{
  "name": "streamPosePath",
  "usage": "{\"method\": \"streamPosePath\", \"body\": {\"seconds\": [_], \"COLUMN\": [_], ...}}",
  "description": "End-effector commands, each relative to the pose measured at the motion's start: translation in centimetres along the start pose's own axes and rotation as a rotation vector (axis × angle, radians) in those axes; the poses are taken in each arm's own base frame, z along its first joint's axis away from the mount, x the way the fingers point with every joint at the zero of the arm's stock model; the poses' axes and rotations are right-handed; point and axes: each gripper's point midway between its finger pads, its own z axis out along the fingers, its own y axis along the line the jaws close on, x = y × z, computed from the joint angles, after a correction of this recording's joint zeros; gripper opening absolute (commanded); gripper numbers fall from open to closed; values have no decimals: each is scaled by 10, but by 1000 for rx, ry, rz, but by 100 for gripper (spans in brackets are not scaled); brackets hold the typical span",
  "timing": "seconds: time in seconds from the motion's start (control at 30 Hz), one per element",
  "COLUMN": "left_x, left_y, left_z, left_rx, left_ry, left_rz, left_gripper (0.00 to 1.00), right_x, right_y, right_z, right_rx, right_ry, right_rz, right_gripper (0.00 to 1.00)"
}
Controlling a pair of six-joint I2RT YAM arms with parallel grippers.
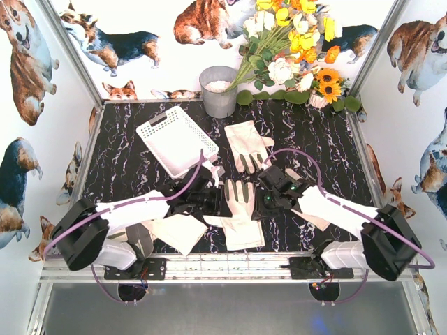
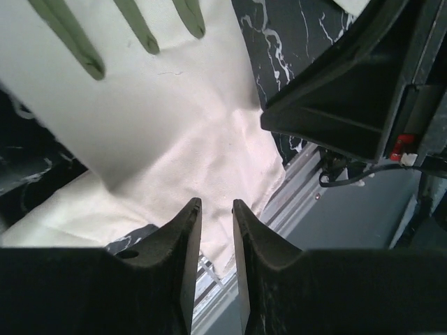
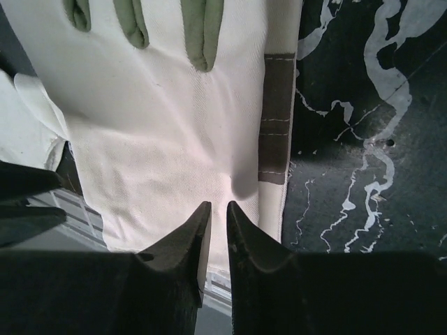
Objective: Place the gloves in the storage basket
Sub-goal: Pair the glove with the glove, then pick up the glove from the center of the board.
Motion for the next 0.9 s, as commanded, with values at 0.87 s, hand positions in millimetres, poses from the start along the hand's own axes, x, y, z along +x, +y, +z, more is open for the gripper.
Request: {"method": "streamPosePath", "body": {"seconds": [0.87], "left_x": [-3], "left_y": [7], "left_z": [15], "left_rx": [-82], "left_ry": [62], "left_rz": [114], "left_gripper": [46], "right_x": [-31], "right_y": [4], "right_z": [-20], "right_rx": [-223], "right_ry": [11], "right_rz": [82], "right_gripper": [49]}}
